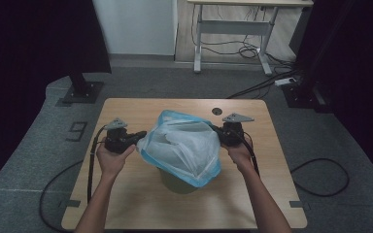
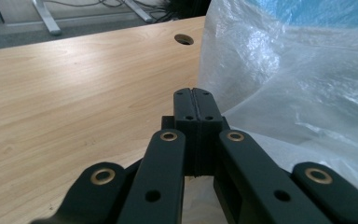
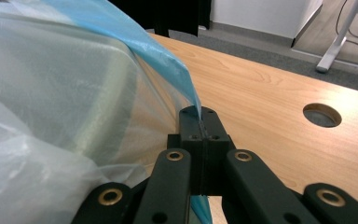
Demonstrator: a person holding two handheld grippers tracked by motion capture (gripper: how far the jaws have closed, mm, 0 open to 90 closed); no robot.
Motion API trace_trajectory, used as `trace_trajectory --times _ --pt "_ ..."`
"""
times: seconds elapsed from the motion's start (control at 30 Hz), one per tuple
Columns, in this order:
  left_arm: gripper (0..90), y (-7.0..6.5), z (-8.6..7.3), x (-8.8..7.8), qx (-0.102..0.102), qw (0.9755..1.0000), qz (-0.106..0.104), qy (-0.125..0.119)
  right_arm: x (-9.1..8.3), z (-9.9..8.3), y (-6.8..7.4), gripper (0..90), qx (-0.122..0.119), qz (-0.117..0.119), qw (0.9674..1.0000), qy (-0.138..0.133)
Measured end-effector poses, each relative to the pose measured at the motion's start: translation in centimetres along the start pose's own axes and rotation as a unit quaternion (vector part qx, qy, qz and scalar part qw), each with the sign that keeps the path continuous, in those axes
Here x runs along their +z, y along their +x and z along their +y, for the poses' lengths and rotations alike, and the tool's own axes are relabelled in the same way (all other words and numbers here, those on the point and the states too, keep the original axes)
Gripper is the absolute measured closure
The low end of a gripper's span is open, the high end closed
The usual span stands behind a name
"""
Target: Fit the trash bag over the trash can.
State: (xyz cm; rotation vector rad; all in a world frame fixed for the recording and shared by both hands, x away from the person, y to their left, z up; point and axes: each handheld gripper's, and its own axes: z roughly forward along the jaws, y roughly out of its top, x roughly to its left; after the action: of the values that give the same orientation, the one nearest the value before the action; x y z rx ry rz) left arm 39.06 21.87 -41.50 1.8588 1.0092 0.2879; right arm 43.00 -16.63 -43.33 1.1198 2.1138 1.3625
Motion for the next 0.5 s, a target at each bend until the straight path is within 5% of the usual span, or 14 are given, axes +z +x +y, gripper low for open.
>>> trace_trajectory --times 0.5 --pt "90.0 0.4 -0.7 0.9 -0.016 0.9993 0.018 0.030 1.1 -1.5 -0.3 89.0 0.020 -0.012 0.9987 0.046"
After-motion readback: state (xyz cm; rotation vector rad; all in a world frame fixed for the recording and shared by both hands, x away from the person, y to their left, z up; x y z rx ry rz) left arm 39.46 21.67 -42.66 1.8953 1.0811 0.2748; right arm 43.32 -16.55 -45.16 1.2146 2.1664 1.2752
